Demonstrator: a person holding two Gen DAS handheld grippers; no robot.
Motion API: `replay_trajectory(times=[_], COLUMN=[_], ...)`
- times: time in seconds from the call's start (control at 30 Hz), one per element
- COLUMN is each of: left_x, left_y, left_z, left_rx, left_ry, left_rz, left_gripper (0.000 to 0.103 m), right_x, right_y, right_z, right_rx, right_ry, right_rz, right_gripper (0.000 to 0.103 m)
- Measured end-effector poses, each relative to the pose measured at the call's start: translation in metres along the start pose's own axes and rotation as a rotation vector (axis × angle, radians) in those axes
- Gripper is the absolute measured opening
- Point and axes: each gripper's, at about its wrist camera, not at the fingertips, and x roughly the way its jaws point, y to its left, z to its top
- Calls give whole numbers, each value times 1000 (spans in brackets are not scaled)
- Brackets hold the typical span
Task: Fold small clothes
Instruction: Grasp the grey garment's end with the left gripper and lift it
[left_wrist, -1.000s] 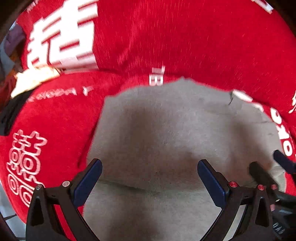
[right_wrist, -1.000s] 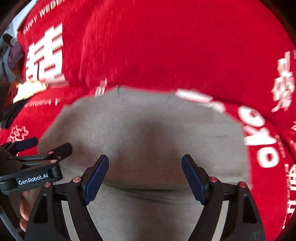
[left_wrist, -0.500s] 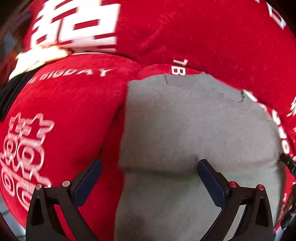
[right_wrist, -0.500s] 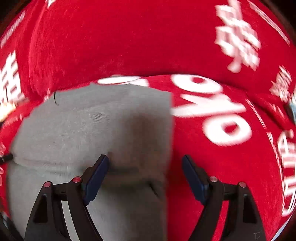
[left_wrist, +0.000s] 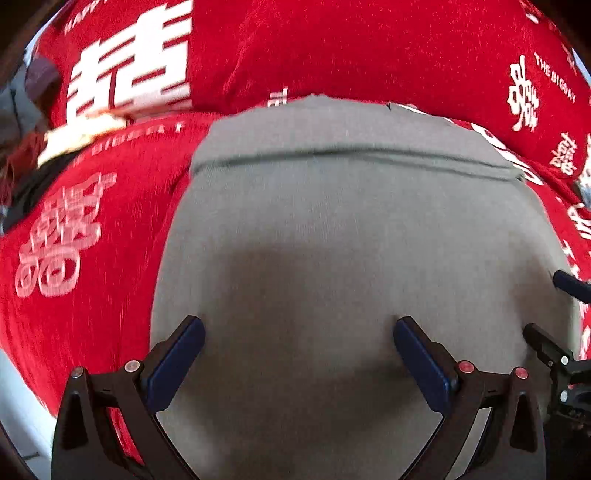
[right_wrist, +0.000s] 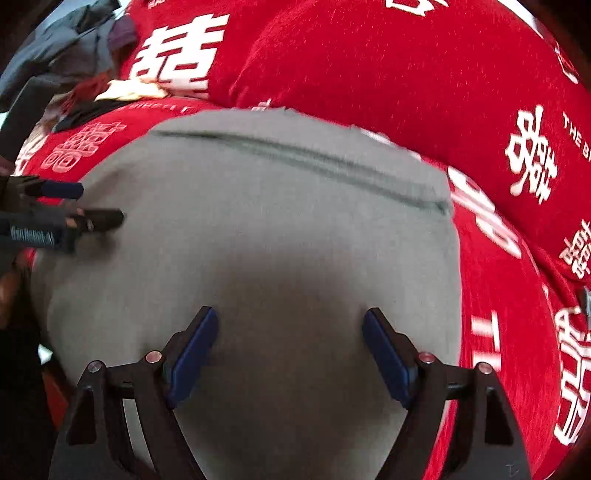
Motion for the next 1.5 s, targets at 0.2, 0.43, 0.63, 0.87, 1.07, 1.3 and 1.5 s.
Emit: replay_trajectory(times=[0.2,0.43,0.63,0.87,1.07,1.3,1.5], left_x=[-19,-12,0,-6,-24,-35,-15], left_y=[28,66,81,75,88,81,84], left_z=[-44,-72,-75,-75,-75,-54,-73], left_rx=[-13,-243,-331,-287,-268,-243,-288], left_ry=[35,221,279,275,250,211,281], left_rz=[-24,-24,-147,-190,-204,-239,-238], left_gripper=[103,103,103,80,14,6,39], right_x=[-36,-53,-42,-46,-78,-106,-91], right_y=[-16,-34,-27,-14,-30,-37,-25], right_z=[-62,-107,-104,-100,-85,-45,-49], right_rx=[8,235,311,278,351,338,311], right_ry=[44,242,266,247,72,-79,-39], right_rz=[-15,46,92,99,235,254,252], right_gripper=[84,85,80,14,12,12,11])
